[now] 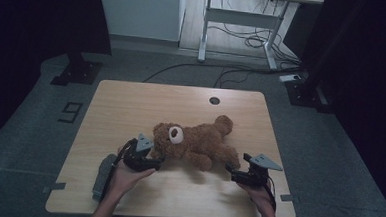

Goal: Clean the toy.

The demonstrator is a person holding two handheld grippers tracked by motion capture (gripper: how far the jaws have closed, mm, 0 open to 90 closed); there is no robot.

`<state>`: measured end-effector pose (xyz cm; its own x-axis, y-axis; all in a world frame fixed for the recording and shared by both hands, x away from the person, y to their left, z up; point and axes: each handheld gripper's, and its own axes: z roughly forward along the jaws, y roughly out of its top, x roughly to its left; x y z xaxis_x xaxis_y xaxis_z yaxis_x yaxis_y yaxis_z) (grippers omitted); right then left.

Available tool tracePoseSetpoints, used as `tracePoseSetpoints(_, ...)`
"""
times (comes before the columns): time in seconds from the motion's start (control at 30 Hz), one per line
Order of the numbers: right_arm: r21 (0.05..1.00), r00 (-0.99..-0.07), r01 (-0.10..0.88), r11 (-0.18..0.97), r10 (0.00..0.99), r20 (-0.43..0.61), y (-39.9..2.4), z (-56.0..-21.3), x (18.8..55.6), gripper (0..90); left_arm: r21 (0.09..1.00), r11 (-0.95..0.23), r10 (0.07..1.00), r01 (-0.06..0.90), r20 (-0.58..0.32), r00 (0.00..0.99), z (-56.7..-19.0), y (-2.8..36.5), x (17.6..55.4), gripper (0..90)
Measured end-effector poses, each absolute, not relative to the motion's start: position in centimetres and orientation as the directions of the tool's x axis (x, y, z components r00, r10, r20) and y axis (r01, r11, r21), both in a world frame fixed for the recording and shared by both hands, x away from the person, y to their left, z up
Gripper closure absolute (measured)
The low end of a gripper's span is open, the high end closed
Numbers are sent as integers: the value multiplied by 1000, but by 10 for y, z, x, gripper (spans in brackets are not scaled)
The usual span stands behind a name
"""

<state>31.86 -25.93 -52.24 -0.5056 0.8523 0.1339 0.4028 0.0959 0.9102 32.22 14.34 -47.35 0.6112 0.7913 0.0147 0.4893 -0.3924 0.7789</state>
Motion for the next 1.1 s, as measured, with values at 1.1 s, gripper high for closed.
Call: tracePoseSetpoints(1.1, 873, -588, 456, 172, 795, 150, -238, -553, 253, 161, 788, -391, 763, 476, -12, 646, -491, 183, 245, 280)
